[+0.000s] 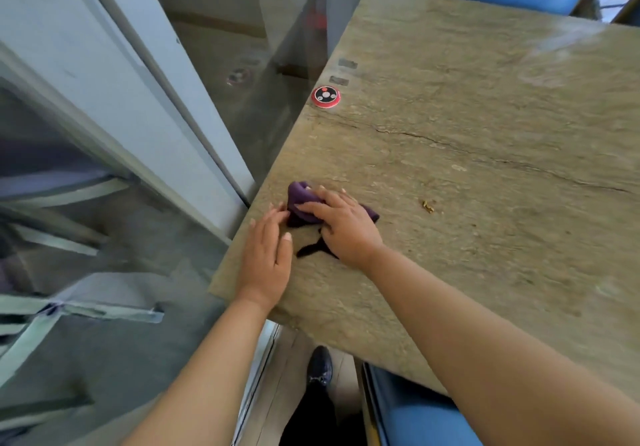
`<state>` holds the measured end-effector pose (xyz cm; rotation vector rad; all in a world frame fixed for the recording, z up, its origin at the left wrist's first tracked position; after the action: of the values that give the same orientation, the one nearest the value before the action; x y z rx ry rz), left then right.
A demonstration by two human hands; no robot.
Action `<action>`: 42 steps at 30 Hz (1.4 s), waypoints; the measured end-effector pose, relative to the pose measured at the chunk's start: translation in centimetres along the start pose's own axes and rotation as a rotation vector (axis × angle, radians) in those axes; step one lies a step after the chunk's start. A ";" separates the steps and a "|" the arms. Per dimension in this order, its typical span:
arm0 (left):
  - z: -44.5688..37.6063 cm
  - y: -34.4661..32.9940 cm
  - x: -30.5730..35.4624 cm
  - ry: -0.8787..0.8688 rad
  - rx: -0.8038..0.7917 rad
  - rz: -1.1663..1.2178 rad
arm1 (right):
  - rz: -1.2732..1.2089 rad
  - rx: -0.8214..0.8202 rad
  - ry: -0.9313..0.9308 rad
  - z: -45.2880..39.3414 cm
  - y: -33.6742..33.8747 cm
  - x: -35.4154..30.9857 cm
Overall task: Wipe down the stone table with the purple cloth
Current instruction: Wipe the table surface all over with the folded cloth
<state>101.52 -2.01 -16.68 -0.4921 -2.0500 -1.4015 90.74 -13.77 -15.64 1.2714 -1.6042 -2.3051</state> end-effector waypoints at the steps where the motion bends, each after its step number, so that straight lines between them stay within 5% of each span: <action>1: -0.2 0.3 -0.2 0.041 0.040 0.103 | -0.035 -0.029 0.020 1.4 -0.1 0.1; 4: -0.9 0.8 0.2 0.162 0.133 0.233 | -0.199 -0.152 -0.010 4.4 0.8 1.0; 7: -1.6 0.7 2.9 0.110 0.173 0.059 | -0.464 -0.192 -0.191 6.2 2.8 2.1; 12: -1.3 -4.8 8.2 -0.301 -0.217 -0.356 | -0.338 0.159 -0.391 9.5 6.1 7.0; 17: -2.0 -6.5 5.6 -0.210 -0.325 -0.533 | 0.133 0.146 -0.261 11.9 4.0 10.5; 22: -6.1 -3.9 1.4 0.181 -0.279 -0.622 | 0.167 0.195 -0.232 11.6 4.0 10.2; 27: -0.4 -4.6 4.0 0.158 -0.157 -0.557 | 0.182 0.200 -0.231 11.6 4.1 10.0; 32: 6.9 -3.4 4.8 -0.142 -0.294 -0.521 | 0.176 0.219 -0.231 11.7 4.1 9.8; 39: 0.4 -2.1 1.9 0.247 -0.214 -0.585 | 0.168 0.234 -0.215 11.8 4.0 10.0; 42: 1.7 -3.4 3.8 0.231 -0.245 -0.599 | 0.155 0.215 -0.217 11.9 4.0 9.9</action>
<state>96.22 -1.80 -17.00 0.2132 -1.9193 -1.9622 74.95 -11.31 -16.79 0.9144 -1.9885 -2.2920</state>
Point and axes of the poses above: each hand's wrist, its own z-axis away from the middle knuckle, its own y-axis out of the back of the hand, x = y × z, the point moved 4 cm from there along -z, towards the middle knuckle, and after that the axes turned 14 degrees about -y, right-handed, at the moved point
